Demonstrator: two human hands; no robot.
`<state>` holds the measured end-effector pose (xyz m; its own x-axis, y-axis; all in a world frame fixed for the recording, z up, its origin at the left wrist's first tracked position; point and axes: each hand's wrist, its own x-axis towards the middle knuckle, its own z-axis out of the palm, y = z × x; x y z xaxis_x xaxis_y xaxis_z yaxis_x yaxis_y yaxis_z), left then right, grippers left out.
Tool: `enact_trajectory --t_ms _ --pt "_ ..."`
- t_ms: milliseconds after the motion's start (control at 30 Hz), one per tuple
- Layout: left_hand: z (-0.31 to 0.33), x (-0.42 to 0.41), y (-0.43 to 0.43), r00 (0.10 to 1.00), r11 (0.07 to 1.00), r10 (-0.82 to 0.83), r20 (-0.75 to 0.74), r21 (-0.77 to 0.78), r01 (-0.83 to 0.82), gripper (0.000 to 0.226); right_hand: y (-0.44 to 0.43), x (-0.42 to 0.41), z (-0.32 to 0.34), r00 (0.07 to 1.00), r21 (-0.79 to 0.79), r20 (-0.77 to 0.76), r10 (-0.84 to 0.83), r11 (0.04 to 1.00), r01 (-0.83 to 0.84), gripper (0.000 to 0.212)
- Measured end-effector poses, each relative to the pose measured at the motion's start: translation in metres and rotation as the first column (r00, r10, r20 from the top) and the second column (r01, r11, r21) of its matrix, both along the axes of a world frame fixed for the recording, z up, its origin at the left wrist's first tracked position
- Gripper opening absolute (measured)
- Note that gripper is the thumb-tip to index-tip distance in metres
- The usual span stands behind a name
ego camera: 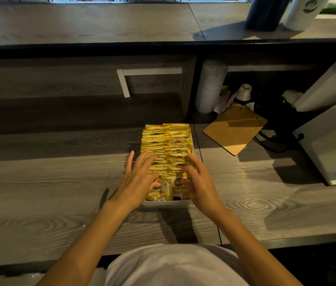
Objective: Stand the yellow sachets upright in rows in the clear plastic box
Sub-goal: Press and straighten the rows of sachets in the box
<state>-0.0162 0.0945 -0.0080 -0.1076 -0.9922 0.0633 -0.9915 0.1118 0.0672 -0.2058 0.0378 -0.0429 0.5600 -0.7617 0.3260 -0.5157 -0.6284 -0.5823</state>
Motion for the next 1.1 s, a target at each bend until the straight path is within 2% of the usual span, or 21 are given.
enact_trajectory --t_ms 100,267,433,567,733,767,833,867,967,1100 --pt "-0.006 -0.001 0.004 0.997 0.995 0.035 -0.068 -0.094 -0.041 0.027 0.001 0.0 0.002 1.0 0.022 0.011 -0.008 1.0 0.008 0.033" --pt "-0.013 -0.005 0.012 0.972 0.984 -0.036 -0.232 -0.178 -0.006 0.043 0.005 -0.004 0.004 1.0 0.019 -0.002 -0.003 1.0 0.003 0.038" --pt "-0.007 -0.009 0.018 0.95 0.971 -0.102 -0.295 -0.239 0.03 0.043 0.008 -0.009 0.004 1.0 0.015 0.008 0.011 1.0 -0.011 0.045" --pt "-0.006 -0.008 0.027 0.955 0.935 -0.152 -0.255 -0.35 0.055 0.047 0.013 -0.012 0.007 0.999 -0.039 0.034 0.026 0.999 -0.025 0.042" --pt "-0.021 -0.006 0.038 0.953 0.953 -0.236 -0.19 -0.238 0.189 0.058 0.019 -0.016 0.009 0.992 -0.261 -0.038 0.121 0.957 -0.126 0.037" --pt "-0.023 -0.005 0.038 0.954 0.954 -0.241 -0.18 -0.222 0.199 0.054 0.02 -0.015 0.009 0.988 -0.306 -0.061 0.141 0.94 -0.153 0.037" --pt "-0.023 -0.004 0.038 0.957 0.966 -0.222 -0.187 -0.178 0.189 0.026 0.021 -0.016 0.007 0.977 -0.35 -0.129 0.172 0.913 -0.207 0.041" --pt "-0.02 -0.004 0.038 0.957 0.973 -0.201 -0.208 -0.154 0.171 0.027 0.02 -0.017 0.004 0.968 -0.356 -0.177 0.177 0.906 -0.23 0.046" --pt "-0.017 0.0 0.038 0.964 0.982 -0.189 -0.189 -0.061 0.181 0.052 0.017 -0.02 -0.004 0.943 -0.327 -0.284 0.176 0.906 -0.267 0.062" --pt "-0.016 0.006 0.034 0.96 0.977 -0.212 -0.18 -0.029 0.21 0.064 0.015 -0.018 -0.003 0.92 -0.289 -0.355 0.164 0.917 -0.276 0.069"
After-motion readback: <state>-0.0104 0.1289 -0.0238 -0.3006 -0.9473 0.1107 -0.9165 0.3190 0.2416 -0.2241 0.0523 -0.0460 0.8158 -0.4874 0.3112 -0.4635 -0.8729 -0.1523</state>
